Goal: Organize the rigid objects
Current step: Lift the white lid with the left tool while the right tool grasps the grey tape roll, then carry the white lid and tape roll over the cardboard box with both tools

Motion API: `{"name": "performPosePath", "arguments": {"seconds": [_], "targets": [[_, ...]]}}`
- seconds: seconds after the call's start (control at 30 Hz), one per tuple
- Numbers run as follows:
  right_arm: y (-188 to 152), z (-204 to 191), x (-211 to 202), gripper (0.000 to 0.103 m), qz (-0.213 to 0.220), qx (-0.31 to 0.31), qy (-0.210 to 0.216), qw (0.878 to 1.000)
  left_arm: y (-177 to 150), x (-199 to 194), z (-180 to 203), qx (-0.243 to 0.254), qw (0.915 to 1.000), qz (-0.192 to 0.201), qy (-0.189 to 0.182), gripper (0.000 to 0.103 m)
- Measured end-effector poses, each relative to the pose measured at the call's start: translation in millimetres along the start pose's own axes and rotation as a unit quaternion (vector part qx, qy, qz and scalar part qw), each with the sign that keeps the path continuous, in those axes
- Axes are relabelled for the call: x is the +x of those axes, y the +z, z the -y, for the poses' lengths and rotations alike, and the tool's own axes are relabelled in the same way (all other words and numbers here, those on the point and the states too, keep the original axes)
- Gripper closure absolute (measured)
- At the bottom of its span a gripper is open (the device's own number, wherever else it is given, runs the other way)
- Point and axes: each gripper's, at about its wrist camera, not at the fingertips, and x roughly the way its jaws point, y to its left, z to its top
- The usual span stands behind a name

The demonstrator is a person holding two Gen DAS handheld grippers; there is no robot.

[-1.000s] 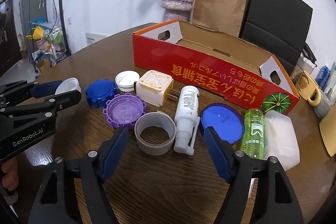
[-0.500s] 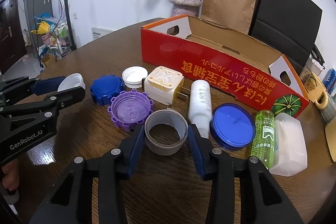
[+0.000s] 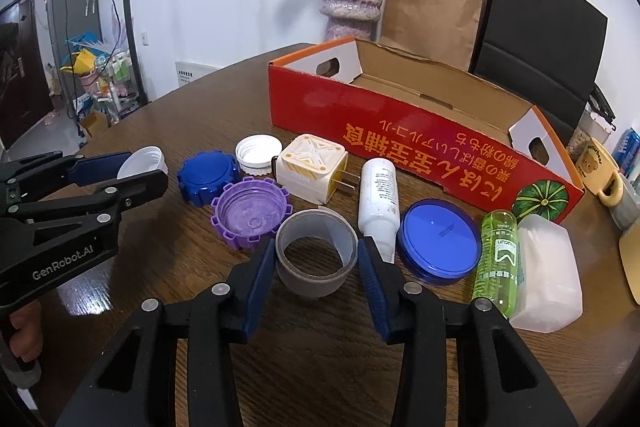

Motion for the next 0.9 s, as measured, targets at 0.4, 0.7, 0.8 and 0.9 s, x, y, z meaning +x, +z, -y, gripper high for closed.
{"name": "performPosePath", "arguments": {"seconds": [0.4, 0.7, 0.8, 0.9], "targets": [[5.8, 8.9, -16.5, 0.056, 0.023, 0.011, -0.003, 1.0, 7.4, -13.0, 8.8, 0.008, 0.9998, 0.018, 0.007, 0.066], [13.7, 21.4, -34.6, 0.056, 0.044, 0.021, -0.014, 0.999, 25.8, -25.0, 27.5, 0.026, 0.9989, 0.04, 0.004, 0.066], [16.7, 28.1, -39.9, 0.056, 0.05, 0.025, -0.02, 0.998, 32.3, -26.2, 32.6, 0.027, 0.9987, 0.044, 0.002, 0.066], [20.1, 35.9, -45.2, 0.056, 0.056, 0.03, -0.026, 0.998, 39.8, -27.7, 38.1, 0.028, 0.9984, 0.049, 0.0, 0.066]]}}
